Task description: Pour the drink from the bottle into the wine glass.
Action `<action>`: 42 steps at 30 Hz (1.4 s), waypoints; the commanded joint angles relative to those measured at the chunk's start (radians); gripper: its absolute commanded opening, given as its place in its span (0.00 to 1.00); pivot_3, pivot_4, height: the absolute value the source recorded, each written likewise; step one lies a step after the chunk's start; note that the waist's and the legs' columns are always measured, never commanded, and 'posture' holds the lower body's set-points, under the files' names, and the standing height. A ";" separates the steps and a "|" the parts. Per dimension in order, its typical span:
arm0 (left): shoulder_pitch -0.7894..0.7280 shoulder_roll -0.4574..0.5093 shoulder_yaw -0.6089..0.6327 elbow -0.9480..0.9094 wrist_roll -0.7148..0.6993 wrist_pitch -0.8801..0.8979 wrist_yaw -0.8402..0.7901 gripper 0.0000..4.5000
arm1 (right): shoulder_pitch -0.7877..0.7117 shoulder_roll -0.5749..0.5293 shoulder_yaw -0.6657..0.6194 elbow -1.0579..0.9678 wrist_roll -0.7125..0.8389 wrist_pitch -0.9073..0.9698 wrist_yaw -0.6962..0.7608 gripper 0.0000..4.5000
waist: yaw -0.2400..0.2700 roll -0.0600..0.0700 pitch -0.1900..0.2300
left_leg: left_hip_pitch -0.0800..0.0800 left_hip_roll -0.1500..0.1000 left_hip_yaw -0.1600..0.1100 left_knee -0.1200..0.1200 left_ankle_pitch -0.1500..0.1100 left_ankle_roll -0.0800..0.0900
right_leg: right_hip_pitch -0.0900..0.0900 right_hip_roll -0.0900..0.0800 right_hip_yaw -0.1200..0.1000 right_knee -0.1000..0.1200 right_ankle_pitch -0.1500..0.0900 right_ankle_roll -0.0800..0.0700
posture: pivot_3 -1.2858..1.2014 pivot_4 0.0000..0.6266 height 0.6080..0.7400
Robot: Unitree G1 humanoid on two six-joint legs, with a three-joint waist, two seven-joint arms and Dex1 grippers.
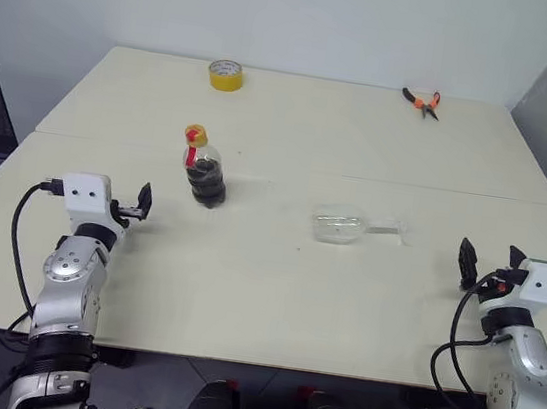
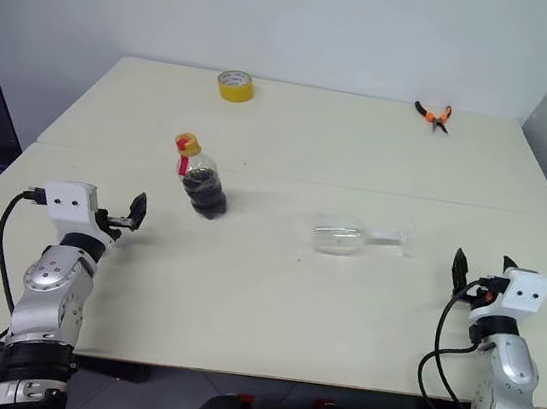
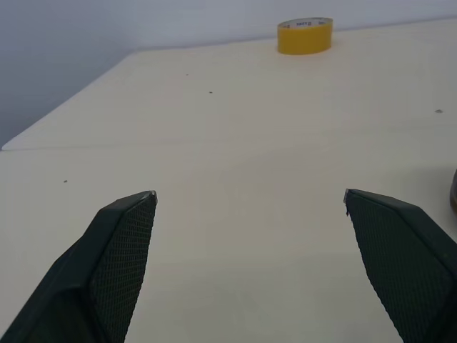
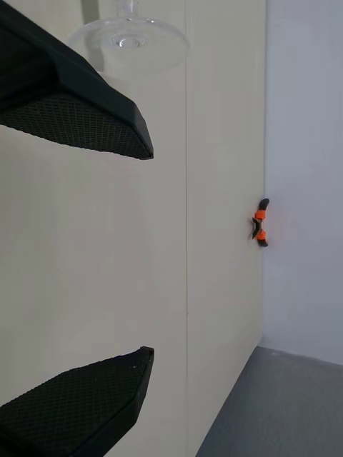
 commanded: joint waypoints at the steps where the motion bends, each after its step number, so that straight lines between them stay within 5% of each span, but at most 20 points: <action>1: 0.001 0.006 0.005 -0.010 0.017 -0.054 0.000 0.99 | -0.010 -0.005 -0.003 -0.024 -0.001 -0.026 0.008 1.00 | 0.000 0.000 0.000 | 0.000 0.000 0.000 0.000 0.000 0.000 | 0.000 0.000 0.000 0.000 0.000 0.000 | 0.52 0.24 1.00; 13: 0.023 0.005 0.020 -0.014 -0.016 -0.099 -0.058 0.99 | 0.018 -0.022 0.022 -0.110 0.024 0.000 0.079 1.00 | 0.000 0.000 0.000 | 0.000 0.000 0.000 0.000 0.000 0.000 | 0.000 0.000 0.000 0.000 0.000 0.000 | 0.52 0.24 1.00; 22: 0.077 0.014 -0.044 -0.066 -0.049 -0.103 -0.226 0.99 | 0.197 -0.195 0.181 -0.594 0.207 0.272 0.304 1.00 | 0.000 0.000 0.000 | 0.002 0.000 -0.002 0.000 0.000 0.000 | 0.003 0.000 -0.001 -0.001 0.000 0.000 | 0.52 0.24 1.00; 29: 0.014 -0.002 -0.094 -0.050 -0.049 -0.064 -0.260 0.99 | 0.151 -0.297 0.216 -0.726 0.277 0.410 0.345 1.00 | 0.002 -0.001 0.000 | 0.002 0.000 -0.004 0.000 0.000 0.000 | 0.005 0.000 -0.003 -0.003 0.000 0.000 | 0.52 0.24 1.00; 42: -0.130 -0.044 -0.166 0.078 -0.017 -0.039 -0.268 0.99 | 0.019 -0.294 0.291 -0.738 0.271 0.467 0.350 1.00 | 0.004 -0.001 0.000 | 0.001 0.000 -0.004 0.000 0.000 0.000 | 0.005 0.000 -0.003 -0.004 0.000 0.000 | 0.52 0.24 1.00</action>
